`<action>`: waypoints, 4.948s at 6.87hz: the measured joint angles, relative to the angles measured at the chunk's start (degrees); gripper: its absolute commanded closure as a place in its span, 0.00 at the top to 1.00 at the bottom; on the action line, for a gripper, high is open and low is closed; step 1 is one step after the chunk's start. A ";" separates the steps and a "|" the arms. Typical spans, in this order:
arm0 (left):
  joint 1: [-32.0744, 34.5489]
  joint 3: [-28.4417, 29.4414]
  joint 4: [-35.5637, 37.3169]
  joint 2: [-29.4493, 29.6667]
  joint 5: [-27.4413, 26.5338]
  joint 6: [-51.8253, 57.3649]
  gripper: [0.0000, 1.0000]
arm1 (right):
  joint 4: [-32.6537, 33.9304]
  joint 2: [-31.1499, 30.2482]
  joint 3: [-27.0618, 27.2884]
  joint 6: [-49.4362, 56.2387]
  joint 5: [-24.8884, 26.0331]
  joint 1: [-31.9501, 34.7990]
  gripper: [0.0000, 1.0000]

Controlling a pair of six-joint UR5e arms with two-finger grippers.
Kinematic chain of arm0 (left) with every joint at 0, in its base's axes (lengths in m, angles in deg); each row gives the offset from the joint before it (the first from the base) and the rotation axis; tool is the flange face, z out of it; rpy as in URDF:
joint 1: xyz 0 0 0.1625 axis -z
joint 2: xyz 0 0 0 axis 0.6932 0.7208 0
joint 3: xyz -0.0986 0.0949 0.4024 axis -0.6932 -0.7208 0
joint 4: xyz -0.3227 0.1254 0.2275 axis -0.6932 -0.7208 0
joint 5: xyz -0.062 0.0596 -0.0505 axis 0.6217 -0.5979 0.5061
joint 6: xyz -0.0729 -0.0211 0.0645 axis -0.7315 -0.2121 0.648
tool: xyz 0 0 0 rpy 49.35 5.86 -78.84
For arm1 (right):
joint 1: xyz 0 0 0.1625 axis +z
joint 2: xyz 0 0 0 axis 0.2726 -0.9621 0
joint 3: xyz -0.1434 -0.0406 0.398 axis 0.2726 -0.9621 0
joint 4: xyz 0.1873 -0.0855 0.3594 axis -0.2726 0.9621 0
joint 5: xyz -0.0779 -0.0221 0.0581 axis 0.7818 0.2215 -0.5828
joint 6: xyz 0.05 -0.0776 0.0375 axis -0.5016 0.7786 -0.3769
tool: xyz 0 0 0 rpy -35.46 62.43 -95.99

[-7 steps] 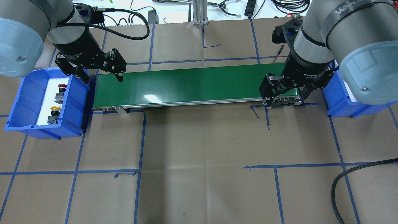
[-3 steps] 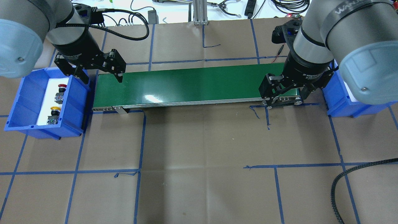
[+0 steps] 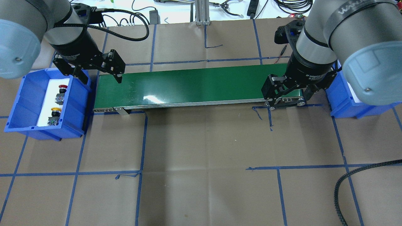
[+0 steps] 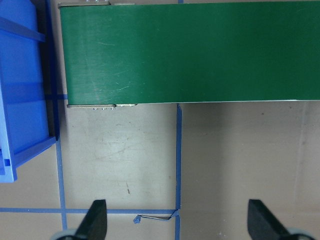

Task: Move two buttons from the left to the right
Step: 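Move the left gripper over the blue bin above the yellow button, then lower the left gripper and grasp the yellow-capped button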

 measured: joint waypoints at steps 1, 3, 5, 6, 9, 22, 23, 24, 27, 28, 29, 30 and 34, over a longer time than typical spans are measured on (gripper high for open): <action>-1.34 0.10 0.08 -0.11 0.00 2.12 1.00 | 0.00 0.00 0.00 0.00 0.00 0.00 1.00; -8.07 0.33 0.28 -0.17 0.03 7.16 1.00 | 0.05 0.00 0.00 0.00 0.00 0.00 1.00; -17.10 0.71 0.29 0.11 -0.02 14.77 1.00 | 0.11 0.00 -0.06 0.08 0.06 0.00 1.00; -21.02 0.78 0.42 0.45 -0.02 18.50 1.00 | 0.12 0.00 -0.07 0.13 0.08 0.00 1.00; -29.82 1.18 2.78 4.74 0.07 24.31 1.00 | 0.14 0.00 -0.14 0.25 0.09 -0.03 1.00; -31.62 -15.26 37.32 19.08 0.76 29.70 0.99 | 0.14 0.00 -0.09 0.26 0.09 0.00 1.00; -31.63 -15.28 37.76 20.08 0.76 29.70 0.99 | 0.15 0.00 -0.09 0.26 0.09 0.00 1.00; -31.67 -15.30 37.90 20.78 0.74 29.72 0.99 | 0.14 0.00 -0.09 0.26 0.09 -0.01 1.00; -31.70 -16.45 37.87 21.11 0.38 29.81 0.48 | 0.15 0.00 -0.09 0.26 0.09 -0.05 1.00; -31.69 -16.72 37.86 21.12 0.32 29.81 0.27 | 0.14 0.00 -0.10 0.26 0.09 -0.03 1.00; -31.68 -16.54 37.69 21.15 0.27 29.85 0.15 | 0.14 0.00 -0.14 0.26 0.09 -0.01 1.00; -31.68 -16.16 37.38 21.07 0.27 29.89 0.09 | 0.14 0.00 -0.16 0.26 0.09 -0.02 1.00; -31.49 -12.75 35.19 19.15 0.61 30.00 0.06 | 0.15 0.00 -0.18 0.26 0.09 0.00 1.00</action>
